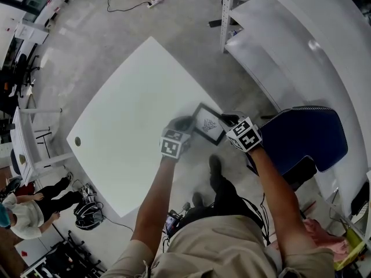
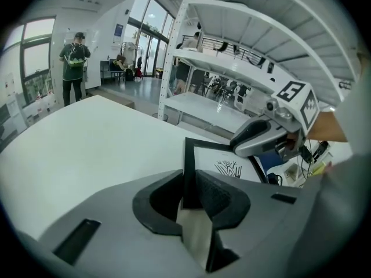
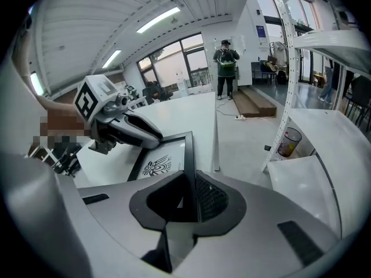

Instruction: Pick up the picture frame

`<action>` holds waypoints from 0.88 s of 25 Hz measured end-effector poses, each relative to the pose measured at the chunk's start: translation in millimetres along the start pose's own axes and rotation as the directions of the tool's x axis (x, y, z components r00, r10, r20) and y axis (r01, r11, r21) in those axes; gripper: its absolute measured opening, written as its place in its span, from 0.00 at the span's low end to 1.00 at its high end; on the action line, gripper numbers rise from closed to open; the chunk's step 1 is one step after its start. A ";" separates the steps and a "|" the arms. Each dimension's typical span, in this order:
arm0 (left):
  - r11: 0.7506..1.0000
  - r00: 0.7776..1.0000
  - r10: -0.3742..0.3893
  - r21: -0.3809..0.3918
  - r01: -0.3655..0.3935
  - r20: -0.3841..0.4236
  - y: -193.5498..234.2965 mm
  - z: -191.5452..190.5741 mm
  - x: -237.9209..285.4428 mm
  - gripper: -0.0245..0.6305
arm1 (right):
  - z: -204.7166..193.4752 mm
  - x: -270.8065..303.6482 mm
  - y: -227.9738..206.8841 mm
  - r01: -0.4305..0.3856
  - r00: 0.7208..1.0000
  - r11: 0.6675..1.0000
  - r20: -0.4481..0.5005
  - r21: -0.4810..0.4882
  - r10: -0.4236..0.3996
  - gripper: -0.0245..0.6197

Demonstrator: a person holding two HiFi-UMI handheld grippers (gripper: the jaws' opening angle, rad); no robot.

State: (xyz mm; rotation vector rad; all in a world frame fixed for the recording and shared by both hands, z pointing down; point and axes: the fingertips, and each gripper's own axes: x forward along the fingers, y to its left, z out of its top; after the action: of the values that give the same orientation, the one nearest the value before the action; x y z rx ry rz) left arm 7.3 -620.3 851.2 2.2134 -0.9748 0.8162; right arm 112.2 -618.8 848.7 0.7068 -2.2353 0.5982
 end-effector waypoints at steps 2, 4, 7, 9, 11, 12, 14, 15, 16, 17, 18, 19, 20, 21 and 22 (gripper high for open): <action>1.000 1.000 0.009 0.001 -0.009 0.003 -0.7 -1.8 -3.7 0.15 | -0.9 -1.4 4.9 0.006 1.000 1.000 -0.002 -0.025 -0.007 0.15; 1.000 1.000 0.013 0.001 -0.013 0.005 -2.9 -4.2 -7.4 0.15 | -1.0 -3.8 9.1 0.016 1.000 0.999 0.006 -0.040 -0.016 0.15; 1.000 1.000 0.021 0.009 -0.021 0.017 -7.0 -6.4 -13.3 0.15 | -3.2 -8.4 15.4 0.028 1.000 0.999 0.015 -0.045 -0.027 0.15; 0.999 0.999 0.034 0.023 -0.035 0.036 -8.9 -4.8 -20.5 0.15 | -1.1 -10.9 20.8 0.031 0.999 0.998 0.034 -0.052 -0.030 0.15; 0.998 0.997 0.052 0.041 -0.054 0.062 -9.9 -0.3 -31.2 0.15 | 6.6 -16.1 26.9 0.038 0.998 0.997 0.054 -0.069 -0.035 0.15; 0.997 0.995 0.061 0.049 -0.065 0.077 -10.2 3.2 -37.2 0.15 | 12.2 -19.6 29.4 0.046 0.997 0.996 0.067 -0.080 -0.041 0.15; 0.995 0.991 0.077 0.061 -0.084 0.112 -10.9 11.7 -49.4 0.15 | 24.3 -27.7 33.4 0.068 0.993 0.992 0.099 -0.105 -0.057 0.15; 0.993 0.988 0.085 0.067 -0.094 0.131 -11.5 16.3 -56.4 0.15 | 30.6 -32.4 36.2 0.081 0.991 0.990 0.116 -0.119 -0.067 0.15; 0.992 0.984 0.093 0.073 -0.105 0.151 -12.2 20.4 -65.2 0.15 | 37.5 -37.7 40.7 0.096 0.988 0.986 0.134 -0.133 -0.078 0.15; 0.990 0.980 0.101 0.079 -0.115 0.171 -12.9 23.8 -76.1 0.15 | 45.1 -43.7 47.6 0.113 0.984 0.982 0.153 -0.148 -0.090 0.15; 0.988 0.975 0.108 0.087 -0.126 0.192 -13.6 26.4 -89.0 0.15 | 53.2 -50.3 56.5 0.132 0.979 0.977 0.173 -0.165 -0.103 0.15; 0.986 0.970 0.114 0.095 -0.137 0.214 -14.5 29.2 -102.1 0.15 | 61.6 -57.4 65.6 0.152 0.974 0.971 0.194 -0.182 -0.117 0.15; 0.984 0.964 0.120 0.103 -0.148 0.236 -15.6 33.4 -112.9 0.15 | 70.0 -64.6 72.2 0.173 0.968 0.965 0.216 -0.199 -0.129 0.15; 0.981 0.958 0.126 0.111 -0.159 0.258 -16.8 39.5 -120.4 0.15 | 78.1 -71.6 74.8 0.193 0.961 0.957 0.239 -0.216 -0.140 0.15; 0.978 0.951 0.132 0.117 -0.170 0.280 -18.1 47.2 -125.9 0.15 | 86.1 -78.3 74.9 0.212 0.954 0.949 0.262 -0.233 -0.148 0.15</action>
State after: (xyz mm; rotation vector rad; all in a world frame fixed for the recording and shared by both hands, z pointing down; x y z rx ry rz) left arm -33.3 -589.3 725.5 2.4400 -1.2663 0.6765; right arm 70.0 -590.0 720.1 0.8748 -2.3771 0.1290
